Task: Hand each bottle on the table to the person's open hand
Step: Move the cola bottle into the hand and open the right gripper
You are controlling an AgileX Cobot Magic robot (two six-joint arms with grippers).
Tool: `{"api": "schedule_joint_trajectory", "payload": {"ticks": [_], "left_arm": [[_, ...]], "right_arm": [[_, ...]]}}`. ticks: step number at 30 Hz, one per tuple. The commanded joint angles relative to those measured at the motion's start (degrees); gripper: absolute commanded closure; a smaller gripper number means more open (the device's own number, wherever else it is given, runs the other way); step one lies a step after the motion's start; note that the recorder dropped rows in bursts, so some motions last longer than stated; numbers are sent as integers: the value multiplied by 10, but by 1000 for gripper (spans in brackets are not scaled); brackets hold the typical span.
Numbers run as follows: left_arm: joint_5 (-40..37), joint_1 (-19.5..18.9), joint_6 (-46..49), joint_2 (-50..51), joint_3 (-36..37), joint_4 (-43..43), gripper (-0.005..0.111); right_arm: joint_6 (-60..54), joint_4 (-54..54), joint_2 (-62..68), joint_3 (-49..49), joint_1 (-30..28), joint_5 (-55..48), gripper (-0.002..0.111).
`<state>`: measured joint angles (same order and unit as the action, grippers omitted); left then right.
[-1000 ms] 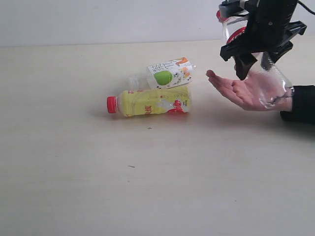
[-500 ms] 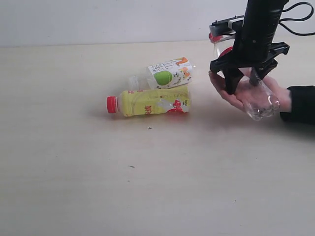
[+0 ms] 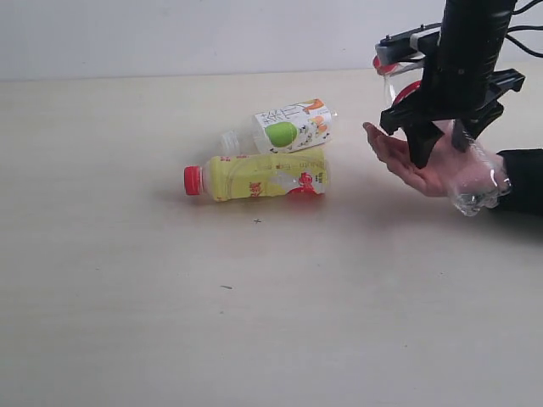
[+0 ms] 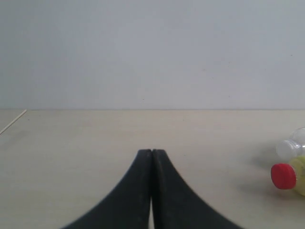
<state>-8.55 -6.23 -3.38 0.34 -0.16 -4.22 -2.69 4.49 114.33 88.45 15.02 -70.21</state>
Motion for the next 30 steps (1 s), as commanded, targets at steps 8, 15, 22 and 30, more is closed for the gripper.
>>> {"api": "schedule_joint_trajectory", "payload": {"ticks": [8, 15, 22, 30], "left_arm": [[1, 0, -1, -3, 2, -1, 105], [1, 0, -1, -3, 2, -1, 105], [1, 0, -1, -3, 2, -1, 105], [1, 0, -1, -3, 2, -1, 105]], "right_arm": [[-3, 6, 23, -2, -3, 2, 108], [-3, 6, 24, -2, -3, 2, 81], [-8, 6, 24, -2, -3, 2, 31], [-8, 13, 24, -2, -3, 2, 29]]}}
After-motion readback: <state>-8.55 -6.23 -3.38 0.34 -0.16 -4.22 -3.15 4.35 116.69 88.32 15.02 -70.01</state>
